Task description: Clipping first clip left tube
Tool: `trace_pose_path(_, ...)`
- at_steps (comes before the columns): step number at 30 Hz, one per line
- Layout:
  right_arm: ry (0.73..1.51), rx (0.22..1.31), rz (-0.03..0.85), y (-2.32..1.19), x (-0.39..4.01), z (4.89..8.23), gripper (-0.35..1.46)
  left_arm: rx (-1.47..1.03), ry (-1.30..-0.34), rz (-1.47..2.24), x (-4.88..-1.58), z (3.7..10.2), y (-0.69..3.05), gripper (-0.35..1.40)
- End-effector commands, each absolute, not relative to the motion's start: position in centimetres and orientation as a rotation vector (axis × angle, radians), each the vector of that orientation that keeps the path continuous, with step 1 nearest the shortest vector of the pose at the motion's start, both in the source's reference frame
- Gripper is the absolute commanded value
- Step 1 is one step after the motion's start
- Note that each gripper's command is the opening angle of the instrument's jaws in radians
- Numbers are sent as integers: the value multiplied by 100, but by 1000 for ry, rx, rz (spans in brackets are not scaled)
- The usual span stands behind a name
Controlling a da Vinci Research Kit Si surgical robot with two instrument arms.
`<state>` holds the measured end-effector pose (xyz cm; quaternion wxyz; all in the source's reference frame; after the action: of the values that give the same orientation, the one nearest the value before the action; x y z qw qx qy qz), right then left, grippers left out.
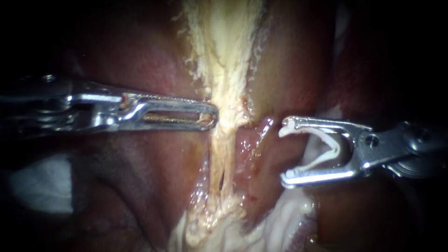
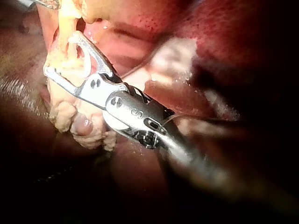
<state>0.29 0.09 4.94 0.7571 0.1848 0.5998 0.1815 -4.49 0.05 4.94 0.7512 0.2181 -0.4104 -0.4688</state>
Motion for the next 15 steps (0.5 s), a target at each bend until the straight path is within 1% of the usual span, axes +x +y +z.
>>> trace_pose_path(1,1307,402,396,8,29,493,60,476,-897,-1024,-449,493,5,-35)
trace_pose_path(7,1313,408,382,-2,33,498,60,482,-896,-1022,-442,484,5,-35)
trace_pose_path(15,1281,479,376,-32,71,527,60,489,-879,-1027,-418,446,4,-35)
